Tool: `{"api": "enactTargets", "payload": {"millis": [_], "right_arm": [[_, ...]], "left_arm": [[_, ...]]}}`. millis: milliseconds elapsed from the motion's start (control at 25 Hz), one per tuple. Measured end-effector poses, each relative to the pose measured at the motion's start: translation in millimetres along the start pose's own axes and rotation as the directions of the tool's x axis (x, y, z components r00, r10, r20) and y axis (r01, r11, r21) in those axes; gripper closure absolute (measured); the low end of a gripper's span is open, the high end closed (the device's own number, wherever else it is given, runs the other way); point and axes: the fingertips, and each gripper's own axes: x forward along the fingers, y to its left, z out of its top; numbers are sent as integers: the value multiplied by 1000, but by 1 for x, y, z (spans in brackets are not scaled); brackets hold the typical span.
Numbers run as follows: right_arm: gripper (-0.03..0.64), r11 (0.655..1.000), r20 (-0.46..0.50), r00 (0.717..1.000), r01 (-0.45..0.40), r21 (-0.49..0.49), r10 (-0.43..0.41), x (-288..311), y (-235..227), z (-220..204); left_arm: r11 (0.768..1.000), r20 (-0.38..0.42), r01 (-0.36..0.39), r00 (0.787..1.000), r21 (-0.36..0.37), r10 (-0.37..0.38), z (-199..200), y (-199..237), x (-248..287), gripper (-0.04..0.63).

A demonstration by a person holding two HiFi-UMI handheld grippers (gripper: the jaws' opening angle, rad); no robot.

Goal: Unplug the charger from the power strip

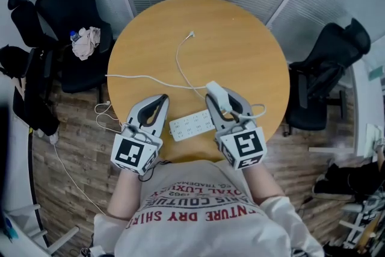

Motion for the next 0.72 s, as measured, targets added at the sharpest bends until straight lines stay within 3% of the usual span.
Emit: {"api": "enactTargets", "payload": {"millis": [280, 720], "right_arm": [[462, 1000, -12, 1000, -24, 13, 24, 0, 2, -5], [462, 999, -5, 999, -43, 28, 43, -3, 3, -5]], "left_arm": [[999, -13, -32, 999, 8, 32, 1, 3, 2, 566], [1000, -39, -11, 999, 13, 12, -2, -10, 7, 566]]}}
